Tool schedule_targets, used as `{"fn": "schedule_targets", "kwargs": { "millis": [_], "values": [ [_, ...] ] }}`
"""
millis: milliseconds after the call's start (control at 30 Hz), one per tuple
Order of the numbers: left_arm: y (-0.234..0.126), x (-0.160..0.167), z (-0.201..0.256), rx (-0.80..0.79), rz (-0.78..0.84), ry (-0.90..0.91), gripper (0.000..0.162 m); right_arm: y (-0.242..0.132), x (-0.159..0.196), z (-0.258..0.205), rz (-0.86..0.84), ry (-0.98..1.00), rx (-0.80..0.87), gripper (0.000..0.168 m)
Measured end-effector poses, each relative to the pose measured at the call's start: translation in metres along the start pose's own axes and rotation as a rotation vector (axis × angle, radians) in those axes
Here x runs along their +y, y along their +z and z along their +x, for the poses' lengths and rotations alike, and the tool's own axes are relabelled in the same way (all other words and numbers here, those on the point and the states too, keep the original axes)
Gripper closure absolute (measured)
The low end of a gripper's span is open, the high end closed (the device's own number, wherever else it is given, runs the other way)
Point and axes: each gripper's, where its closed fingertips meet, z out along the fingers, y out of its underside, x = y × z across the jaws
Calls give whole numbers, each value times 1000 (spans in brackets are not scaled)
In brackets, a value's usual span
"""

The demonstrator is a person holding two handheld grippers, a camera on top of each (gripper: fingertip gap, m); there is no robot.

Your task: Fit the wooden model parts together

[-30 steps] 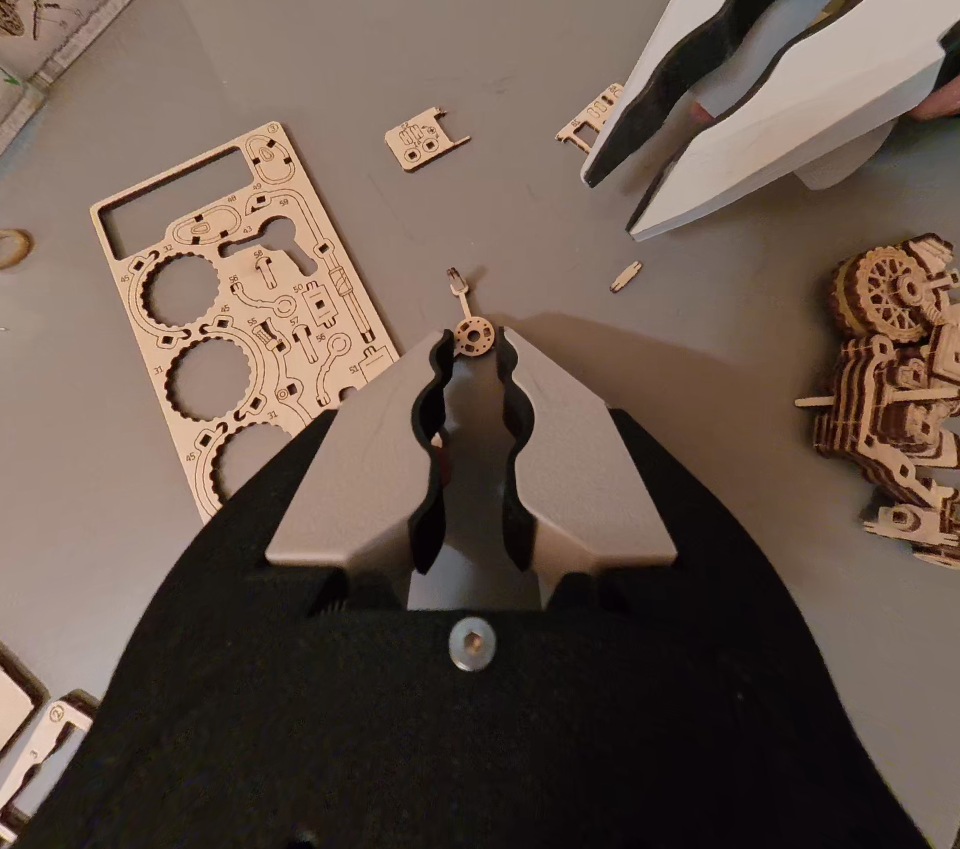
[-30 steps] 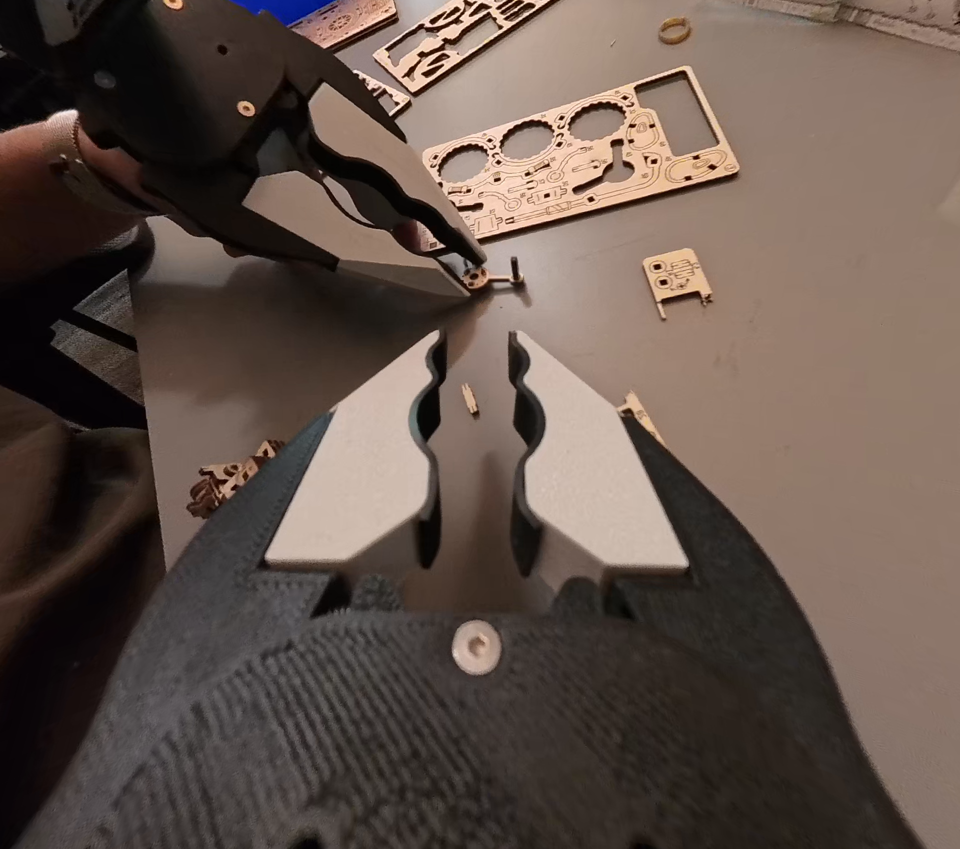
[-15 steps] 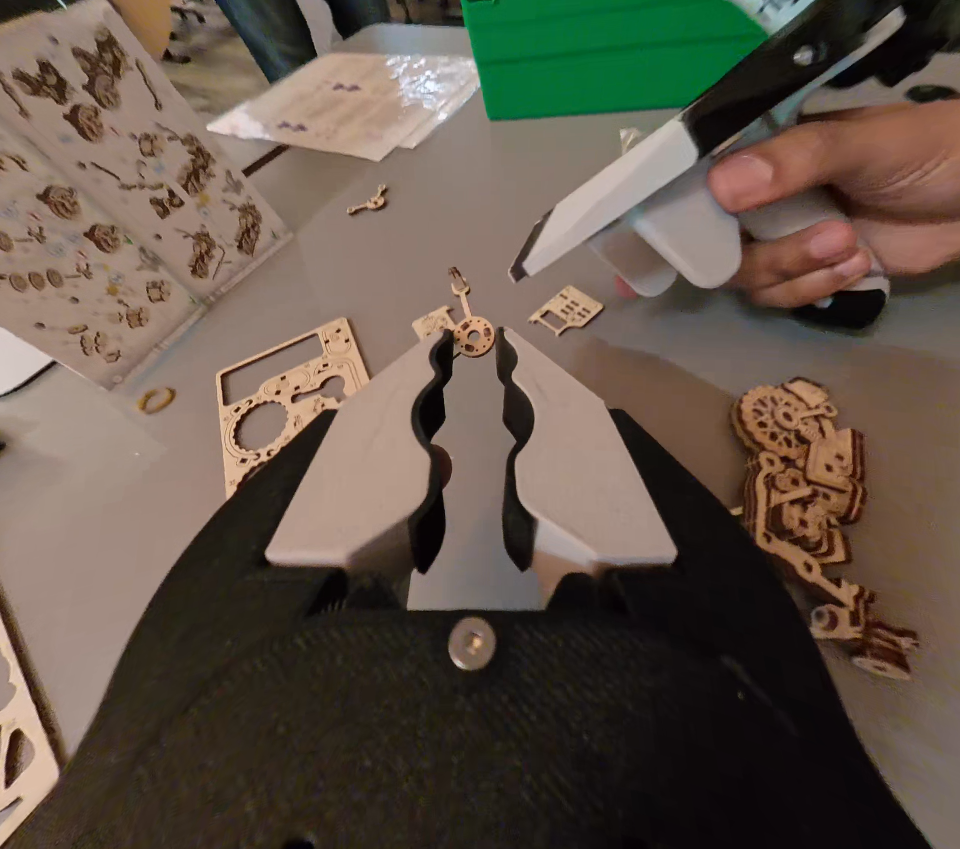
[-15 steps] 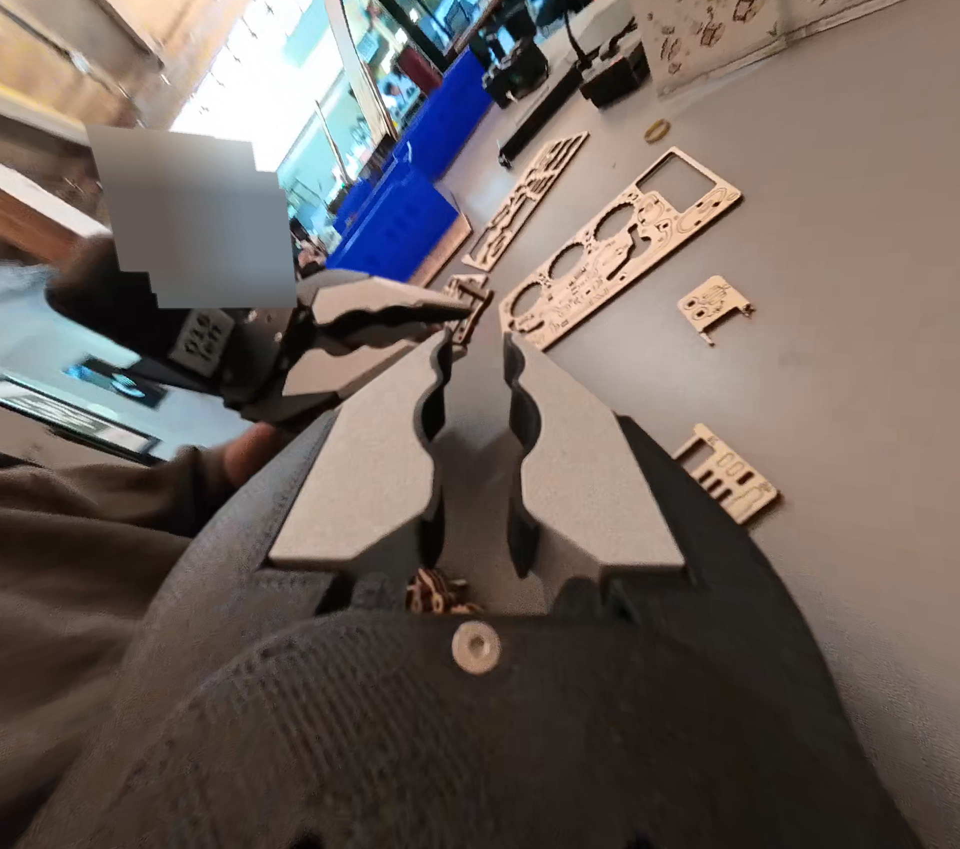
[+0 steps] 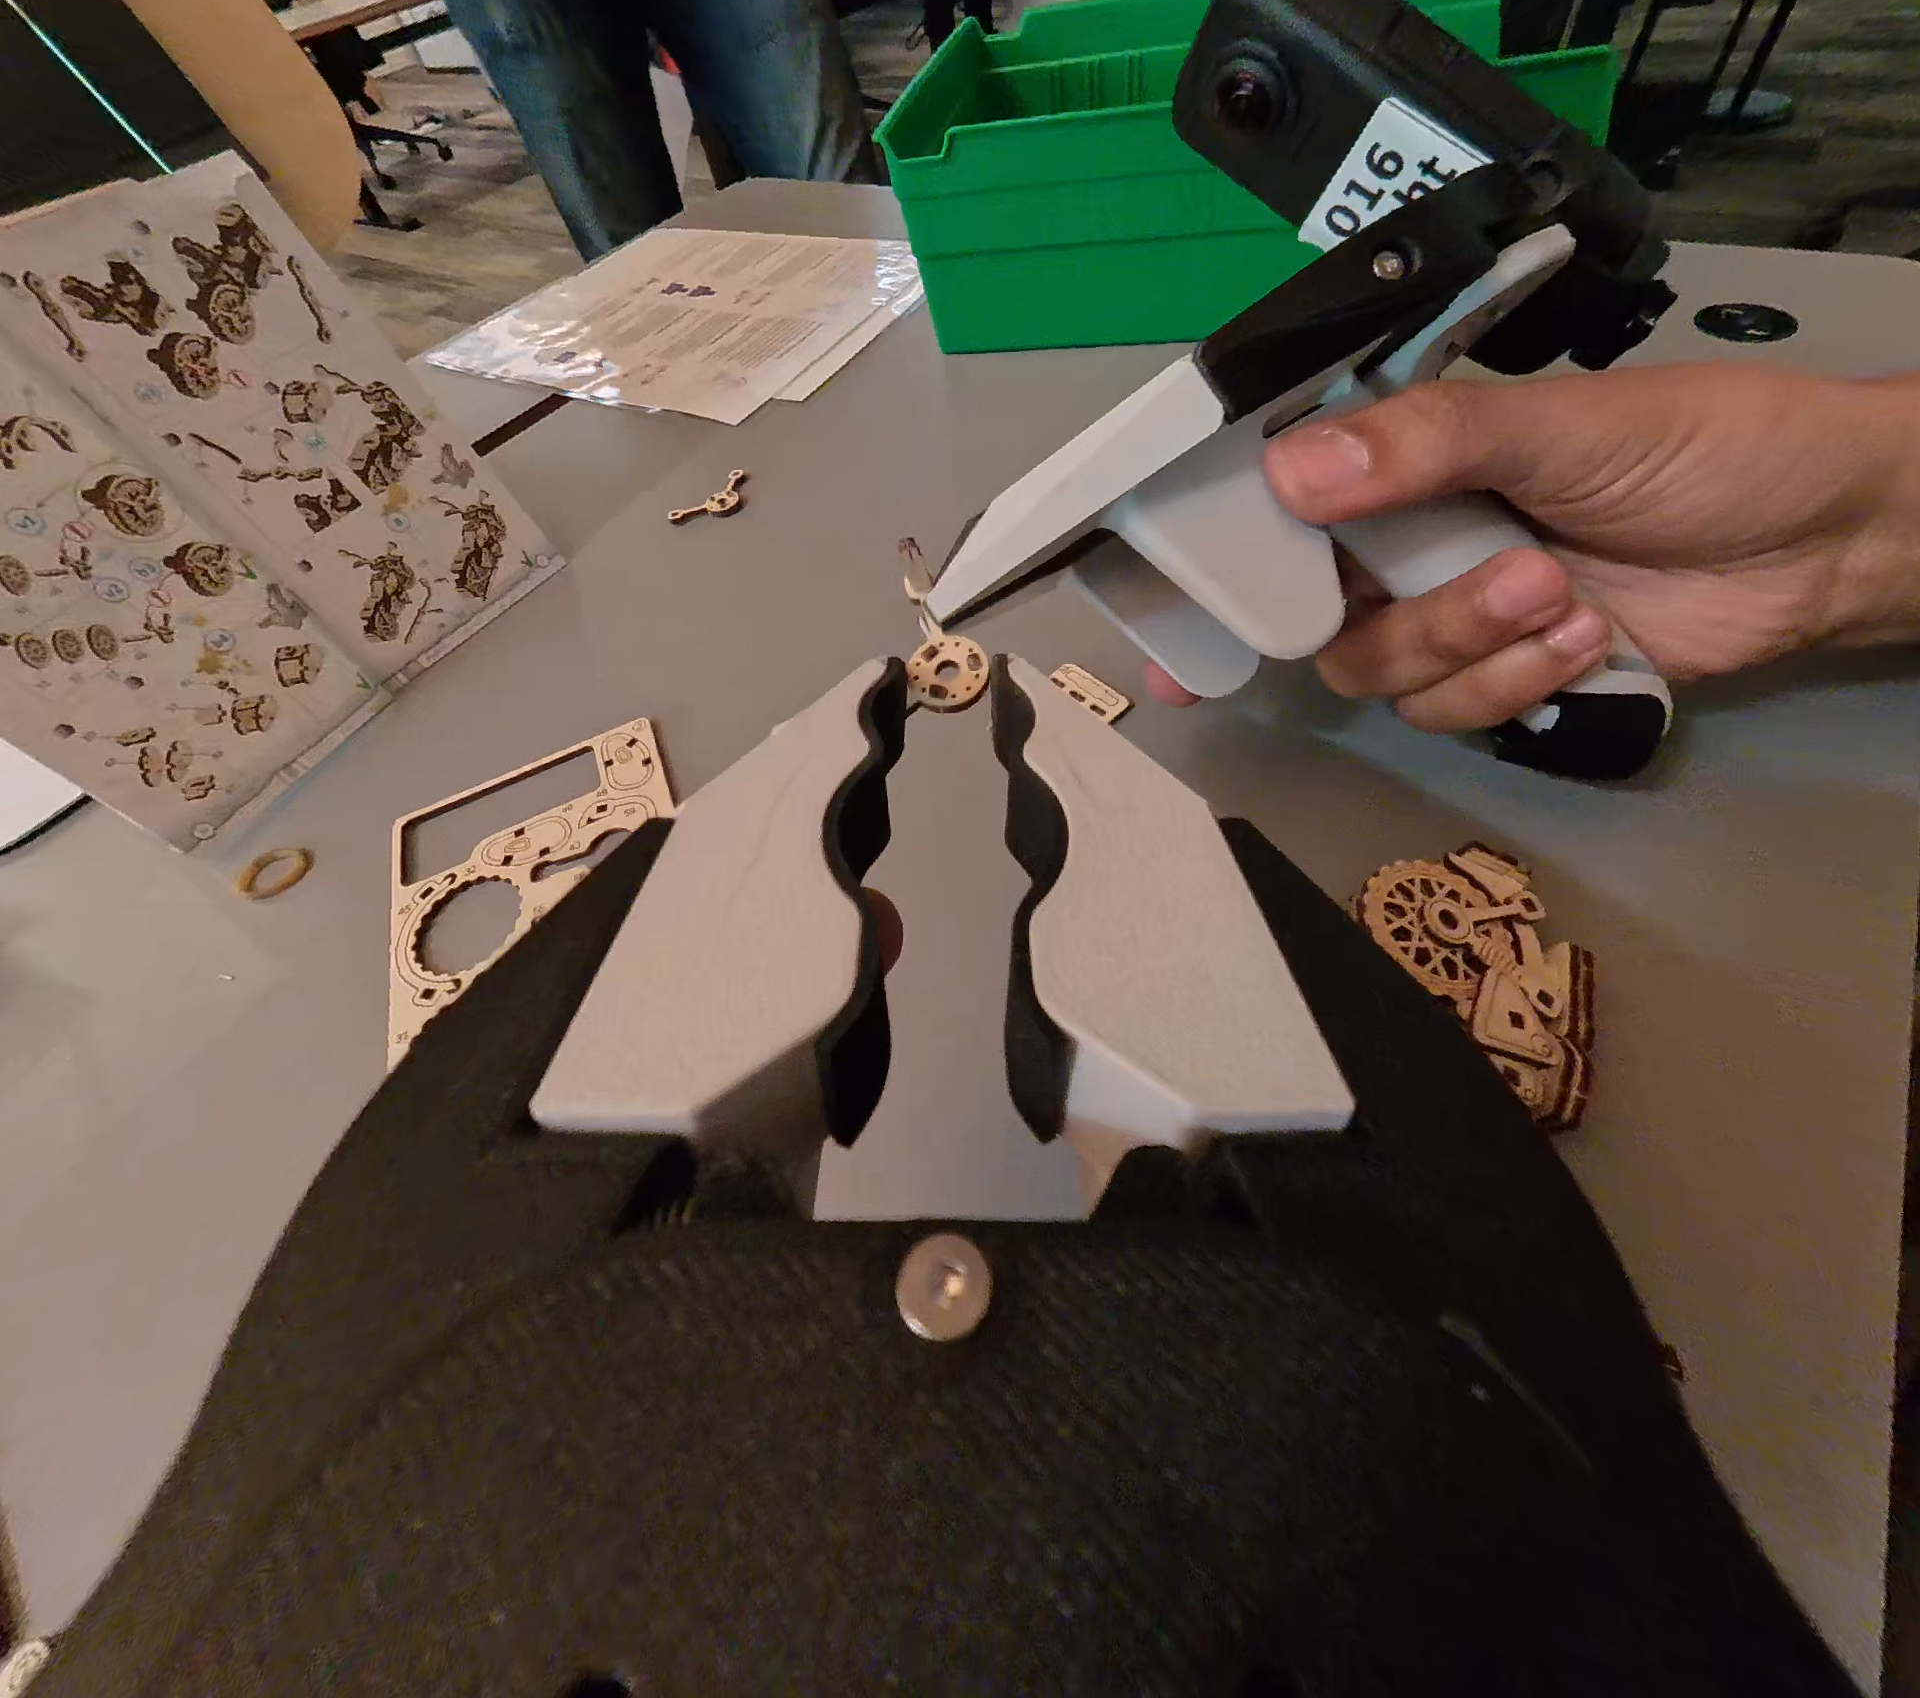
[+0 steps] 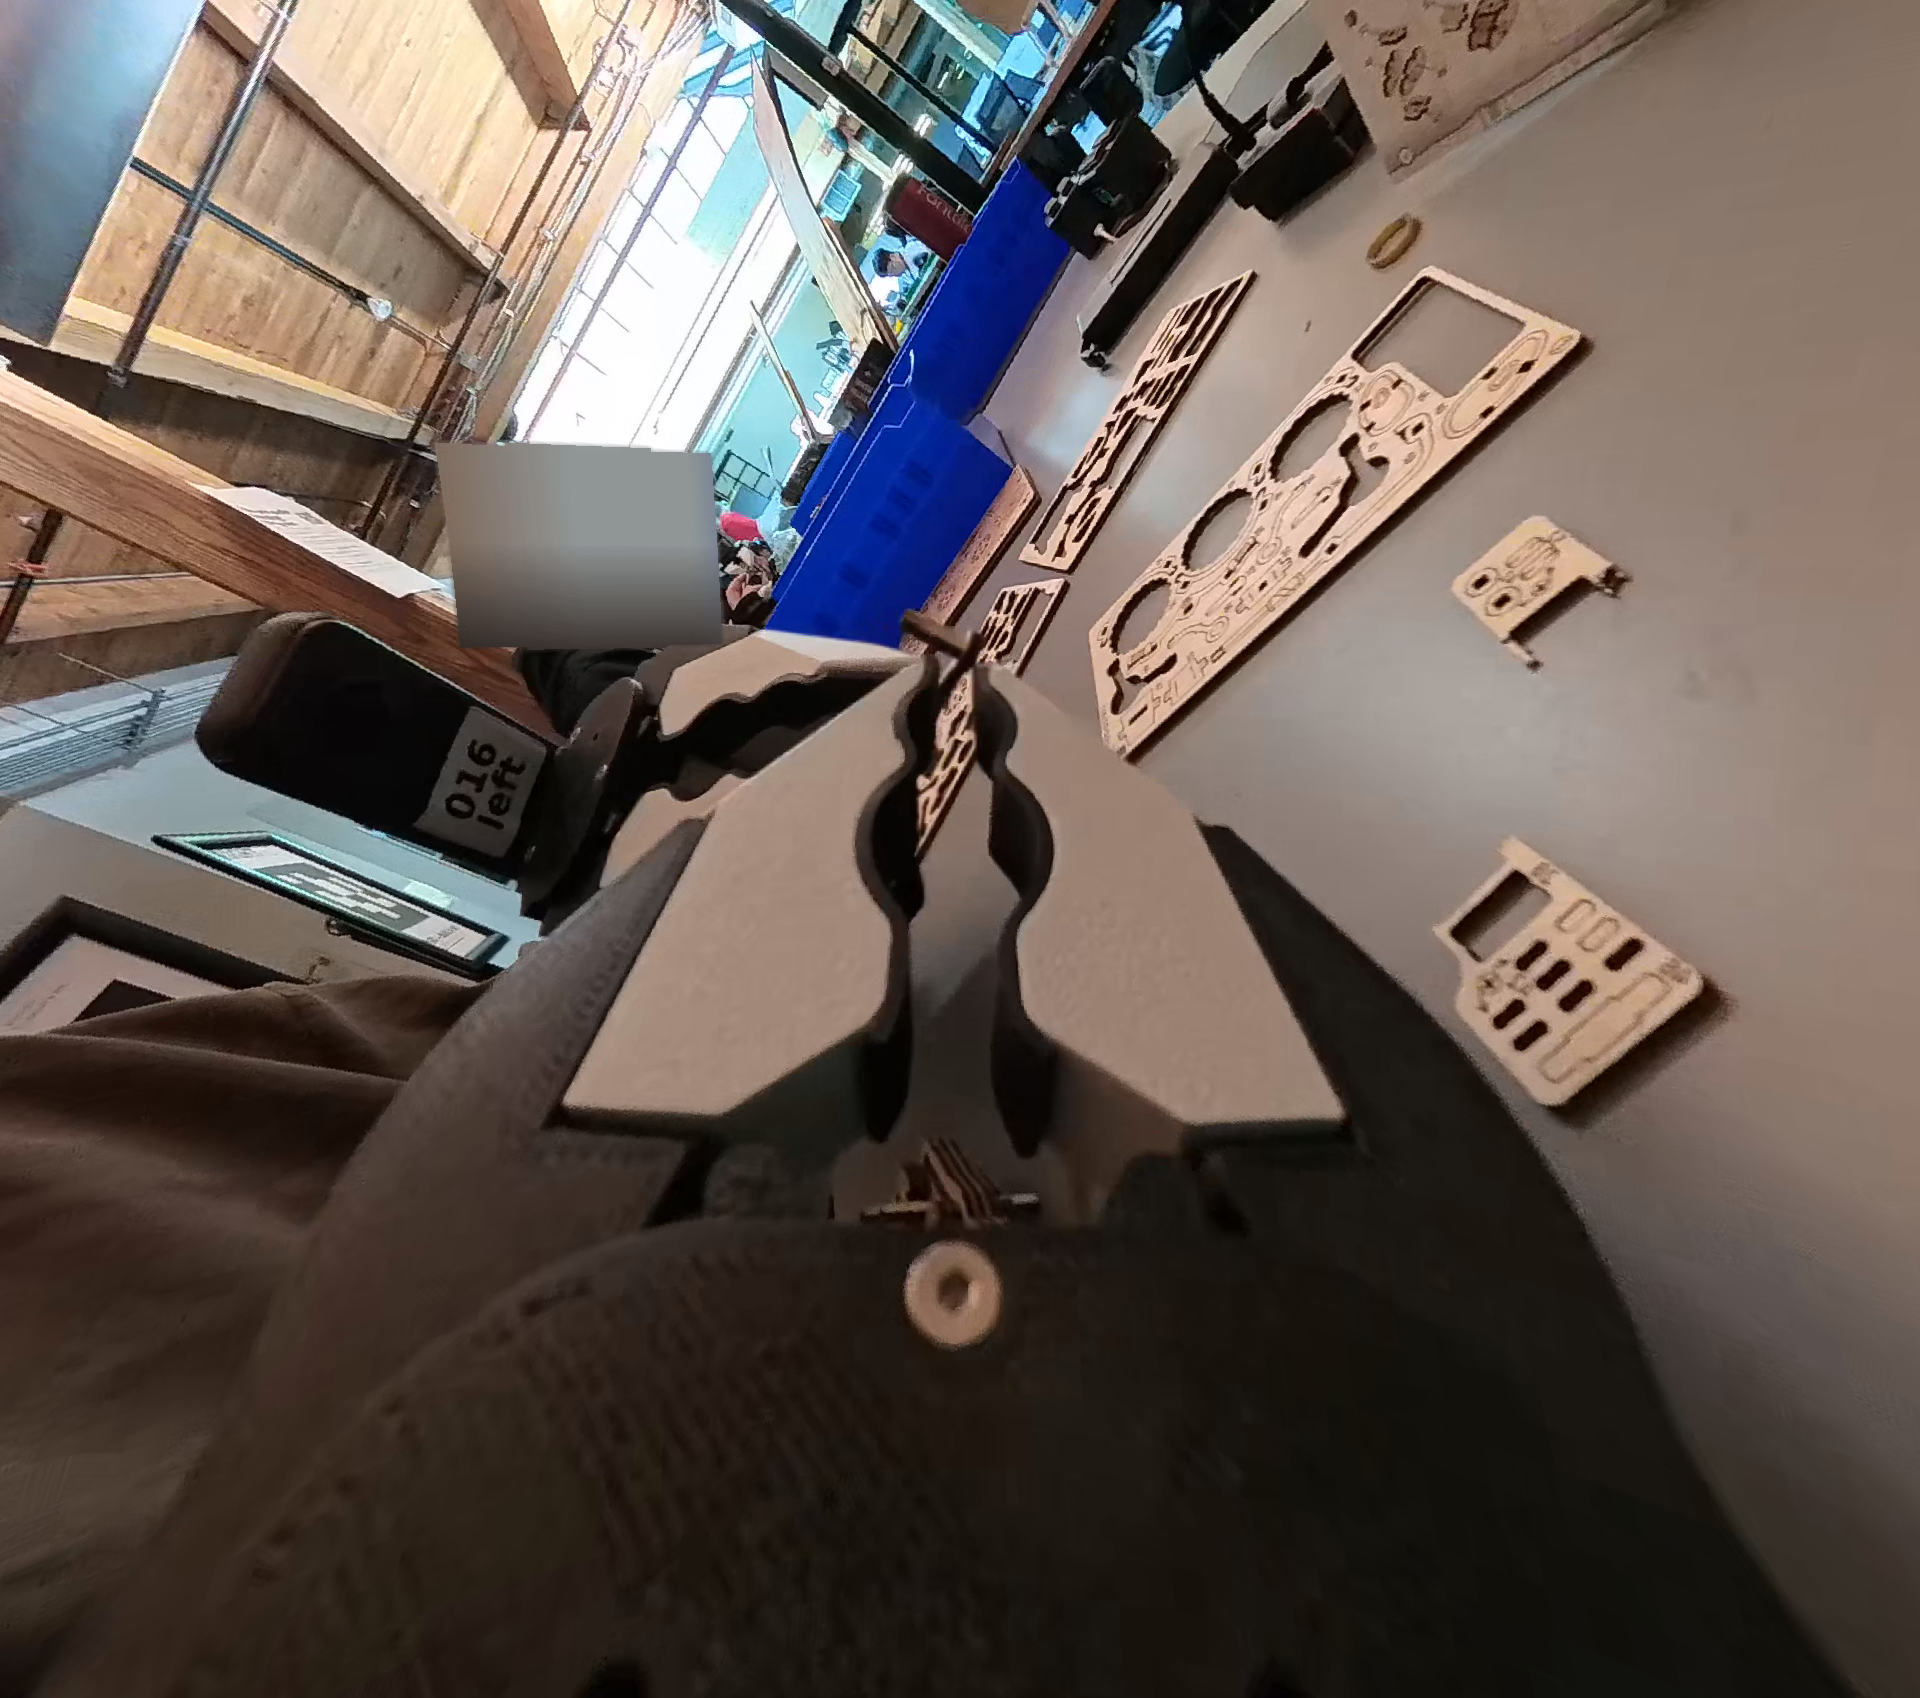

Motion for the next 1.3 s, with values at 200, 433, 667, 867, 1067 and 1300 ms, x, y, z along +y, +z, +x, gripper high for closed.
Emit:
{"fn": "schedule_targets", "kwargs": {
  "millis": [200,433,667,867,1067,1300],
  "values": [
    [0,2,1,16,-1,-22,148,0,2,-1,-9,31,-27,167],
    [0,0,3,52,11,-69,133,-3,-3,-2,3,43,-48,168],
    [-9,-11,-10,193,96,-439,126,-14,-20,-25,42,66,-251,168],
    [-31,-44,-7,512,270,-814,137,-19,-20,-54,42,38,-413,168],
    [-31,-44,2,595,248,-873,151,-16,-11,-63,11,-22,-429,168],
    [-32,-42,6,662,233,-927,146,-19,-16,-61,29,-6,-431,168]
  ]
}}
